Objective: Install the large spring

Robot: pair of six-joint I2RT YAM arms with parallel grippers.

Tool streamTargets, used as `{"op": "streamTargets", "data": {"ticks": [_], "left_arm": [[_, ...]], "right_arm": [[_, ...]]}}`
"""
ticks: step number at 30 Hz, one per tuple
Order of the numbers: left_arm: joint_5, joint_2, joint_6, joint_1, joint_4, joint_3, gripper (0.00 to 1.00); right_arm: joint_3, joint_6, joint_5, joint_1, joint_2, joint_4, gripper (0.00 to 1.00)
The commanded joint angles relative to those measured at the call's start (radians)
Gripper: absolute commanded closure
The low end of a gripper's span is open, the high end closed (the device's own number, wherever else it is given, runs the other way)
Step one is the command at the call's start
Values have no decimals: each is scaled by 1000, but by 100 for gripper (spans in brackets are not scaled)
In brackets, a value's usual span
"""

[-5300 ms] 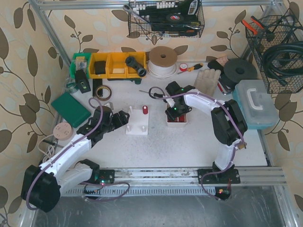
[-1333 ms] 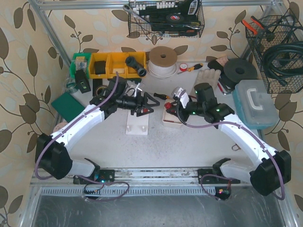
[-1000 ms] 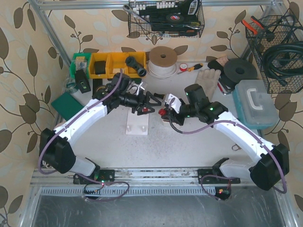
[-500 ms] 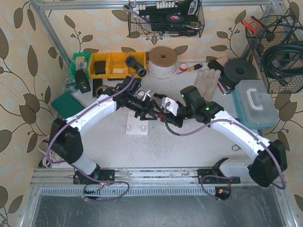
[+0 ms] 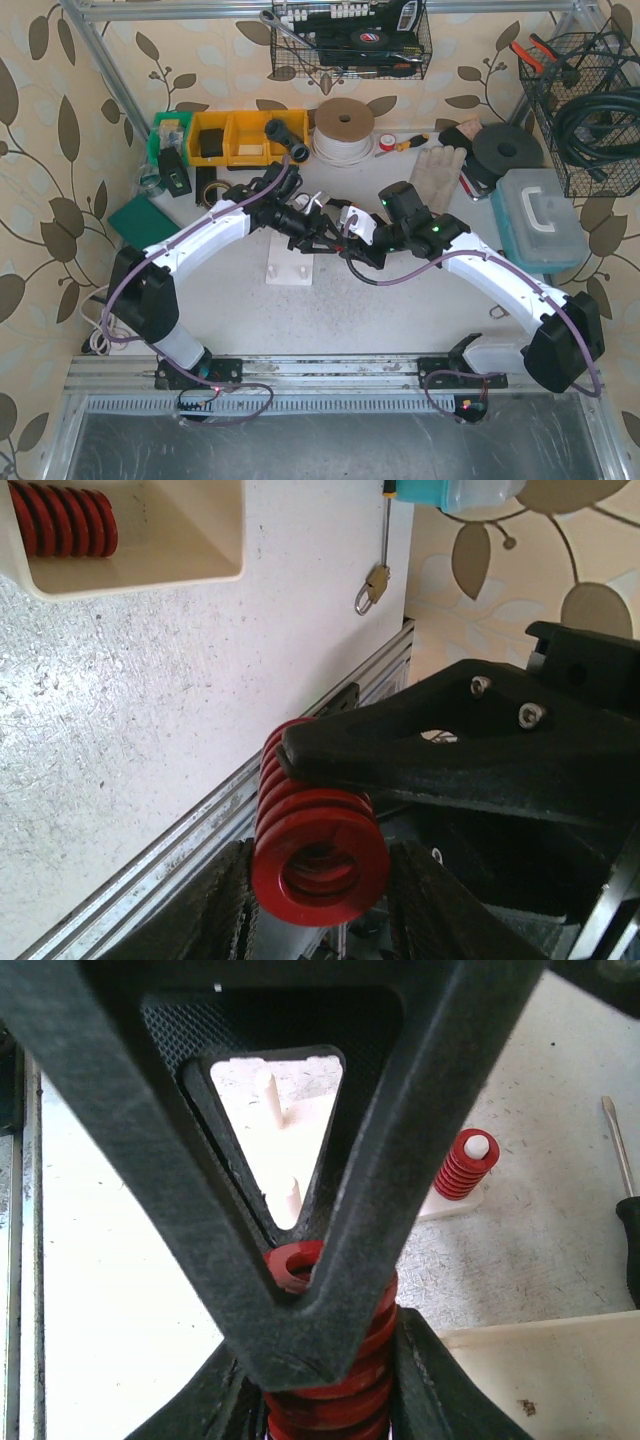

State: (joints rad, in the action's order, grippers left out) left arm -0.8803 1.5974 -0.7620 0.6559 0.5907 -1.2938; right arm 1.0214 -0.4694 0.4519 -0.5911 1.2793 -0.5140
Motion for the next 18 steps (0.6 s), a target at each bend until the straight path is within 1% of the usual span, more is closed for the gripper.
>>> {"op": "streamTargets", "data": {"ticks": [1, 13, 18], "left_arm": [[-12, 4, 3, 12, -17, -30, 61], [-3, 19, 0, 11, -33, -32, 60], [1, 32, -4, 11, -38, -42, 62]], "right_arm": [[28, -21, 23, -9, 4, 16, 100], [37, -20, 29, -17, 22, 17, 100], [33, -19, 25, -18, 17, 15, 100]]}}
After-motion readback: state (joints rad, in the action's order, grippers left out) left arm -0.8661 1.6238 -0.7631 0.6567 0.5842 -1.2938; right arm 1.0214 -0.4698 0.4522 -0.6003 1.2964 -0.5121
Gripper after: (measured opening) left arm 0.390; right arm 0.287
